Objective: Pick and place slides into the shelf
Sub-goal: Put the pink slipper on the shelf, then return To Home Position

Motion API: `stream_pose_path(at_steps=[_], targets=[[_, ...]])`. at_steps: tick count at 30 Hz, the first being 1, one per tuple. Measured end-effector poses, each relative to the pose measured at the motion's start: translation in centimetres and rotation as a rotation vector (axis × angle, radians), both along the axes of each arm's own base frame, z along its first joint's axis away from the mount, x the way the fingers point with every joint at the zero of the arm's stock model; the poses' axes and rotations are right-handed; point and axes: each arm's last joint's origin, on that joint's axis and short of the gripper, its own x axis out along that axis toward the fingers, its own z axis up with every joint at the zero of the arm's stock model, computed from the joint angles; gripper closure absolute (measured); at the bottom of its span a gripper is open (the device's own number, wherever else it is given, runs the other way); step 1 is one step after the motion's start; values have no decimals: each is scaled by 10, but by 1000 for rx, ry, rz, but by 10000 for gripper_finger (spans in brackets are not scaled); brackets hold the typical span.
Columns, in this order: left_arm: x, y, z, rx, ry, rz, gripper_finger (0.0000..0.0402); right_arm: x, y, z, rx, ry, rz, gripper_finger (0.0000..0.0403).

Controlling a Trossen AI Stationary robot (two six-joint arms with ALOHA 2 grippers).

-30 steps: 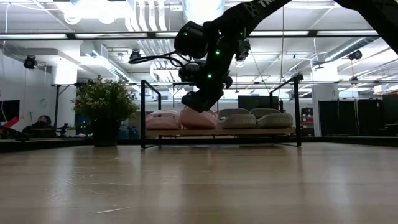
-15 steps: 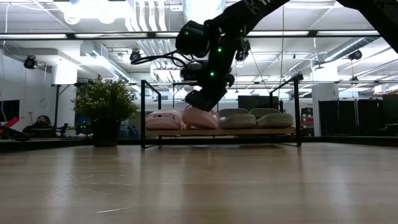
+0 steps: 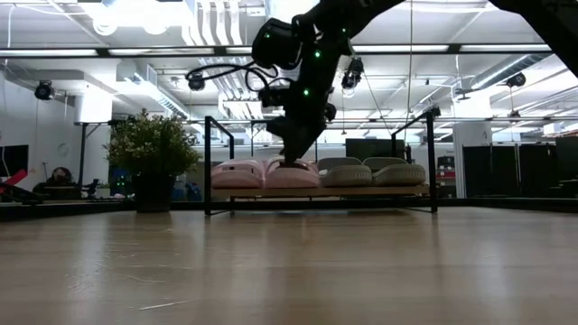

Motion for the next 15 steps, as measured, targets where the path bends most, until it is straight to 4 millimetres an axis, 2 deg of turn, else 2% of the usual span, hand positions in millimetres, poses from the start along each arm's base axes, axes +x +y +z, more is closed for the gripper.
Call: stream_pose_path(at_steps=[5, 11, 15], targets=[[-2, 0, 0, -1, -5, 0, 400, 3, 0, 10, 40, -23, 21, 204], [-2, 0, 0, -1, -7, -4, 400, 2, -2, 11, 59, -56, -26, 204], [-3, 0, 1, -1, -10, -16, 400, -1, 6, 22, 74, -89, -42, 204]])
